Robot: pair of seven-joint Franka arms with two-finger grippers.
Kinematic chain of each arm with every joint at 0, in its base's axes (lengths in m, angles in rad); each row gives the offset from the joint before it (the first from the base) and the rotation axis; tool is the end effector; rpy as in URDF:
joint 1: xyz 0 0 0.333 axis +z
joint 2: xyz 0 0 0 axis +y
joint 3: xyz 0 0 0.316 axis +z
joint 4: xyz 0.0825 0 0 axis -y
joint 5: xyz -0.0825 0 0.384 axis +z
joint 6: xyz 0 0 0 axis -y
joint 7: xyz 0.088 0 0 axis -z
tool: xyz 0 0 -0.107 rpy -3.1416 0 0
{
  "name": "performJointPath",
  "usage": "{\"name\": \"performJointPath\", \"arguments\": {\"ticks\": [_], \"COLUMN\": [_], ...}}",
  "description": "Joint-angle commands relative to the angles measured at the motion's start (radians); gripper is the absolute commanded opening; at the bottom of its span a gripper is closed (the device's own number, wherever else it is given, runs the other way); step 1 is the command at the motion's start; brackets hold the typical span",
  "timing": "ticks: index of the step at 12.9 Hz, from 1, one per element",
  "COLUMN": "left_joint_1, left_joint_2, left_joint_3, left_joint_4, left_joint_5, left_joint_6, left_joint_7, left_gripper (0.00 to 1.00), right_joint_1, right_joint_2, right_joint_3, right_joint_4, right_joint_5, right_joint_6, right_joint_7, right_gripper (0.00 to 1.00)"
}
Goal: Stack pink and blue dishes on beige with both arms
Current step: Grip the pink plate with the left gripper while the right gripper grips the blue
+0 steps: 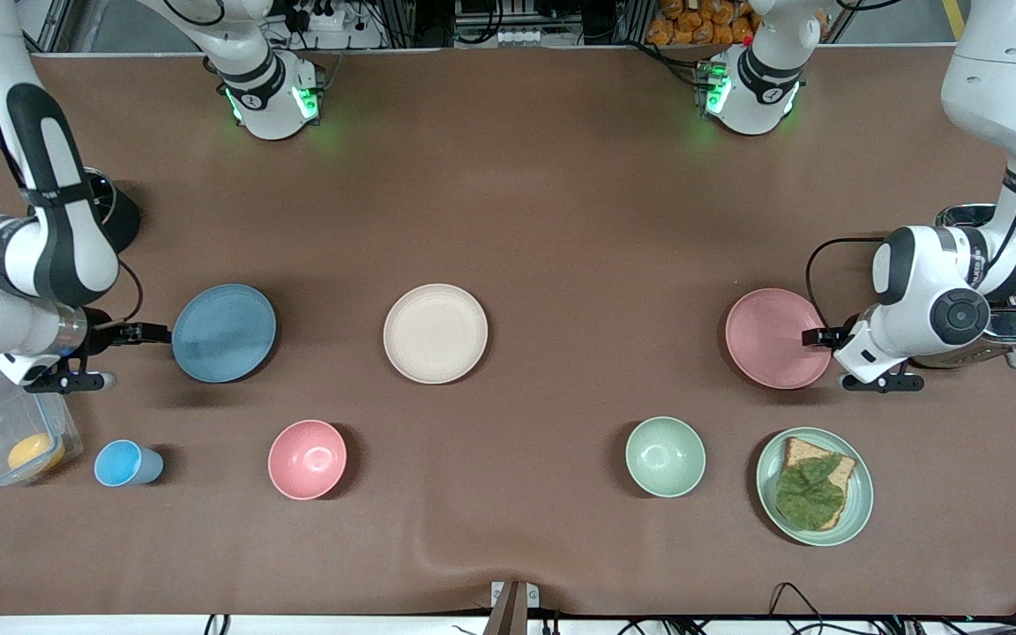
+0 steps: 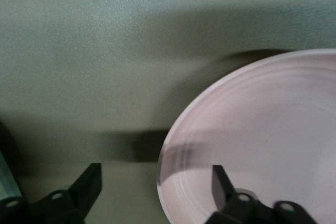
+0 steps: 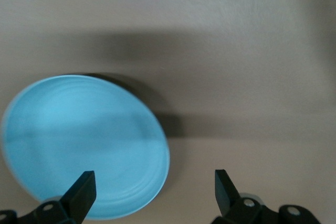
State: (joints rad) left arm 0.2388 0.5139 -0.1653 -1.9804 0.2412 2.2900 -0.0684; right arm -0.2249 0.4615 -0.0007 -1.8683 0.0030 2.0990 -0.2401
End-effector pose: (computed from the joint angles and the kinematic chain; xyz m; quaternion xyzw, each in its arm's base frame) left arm 0.5883 0.0497 0.1923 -0.9946 0.0108 0.0952 0.0409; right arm 0.5957 -0.1365 0.2505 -0.9933 -0.0063 0.1118 0.0276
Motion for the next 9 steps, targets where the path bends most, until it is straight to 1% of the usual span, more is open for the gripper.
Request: {"name": "performJointPath", "arguments": {"ticks": [1,2,3,4,5,6,7,8,9], "left_joint_1": [0.016,0.017,0.017,0.016,0.016,0.02,0.022,0.022,0.022], "left_joint_2": [0.02,0.024,0.026,0.026,0.025,0.025,0.023,0.02,0.018], "left_joint_3": [-0.008,-0.01,-0.01,-0.01,-0.011,-0.013,-0.014,-0.016,-0.017], "left_joint_4": [0.006,0.006,0.006,0.006,0.006,0.008,0.008,0.008,0.011], "left_joint_5": [0.029,0.029,0.029,0.029,0.029,0.026,0.018,0.015,0.0], "left_joint_6": [0.028,0.029,0.029,0.029,0.028,0.028,0.028,0.026,0.025], "left_joint_7": [-0.004,-0.005,-0.005,-0.011,-0.014,-0.014,-0.011,-0.011,-0.008], "left_gripper": [0.65,0.54,0.4,0.25,0.11,0.0,0.0,0.0,0.0], "right_joint_1": [-0.028,-0.028,-0.031,-0.031,-0.037,-0.054,-0.06,-0.06,-0.06], "right_joint_2": [0.055,0.068,0.086,0.1,0.115,0.129,0.137,0.138,0.138], "right_joint_3": [0.018,0.018,0.018,0.018,0.018,0.018,0.018,0.018,0.016], "right_joint_4": [0.009,0.005,0.005,0.005,0.005,0.008,0.008,0.008,0.009], "right_joint_5": [0.054,0.054,0.055,0.06,0.074,0.093,0.104,0.11,0.111], "right_joint_6": [0.009,0.01,0.01,0.01,0.01,0.012,0.019,0.021,0.019], "right_joint_7": [-0.011,-0.011,-0.014,-0.027,-0.048,-0.085,-0.123,-0.128,-0.13], "right_gripper": [1.0,0.98,0.92,0.86,0.82,0.78,0.7,0.57,0.43]}}
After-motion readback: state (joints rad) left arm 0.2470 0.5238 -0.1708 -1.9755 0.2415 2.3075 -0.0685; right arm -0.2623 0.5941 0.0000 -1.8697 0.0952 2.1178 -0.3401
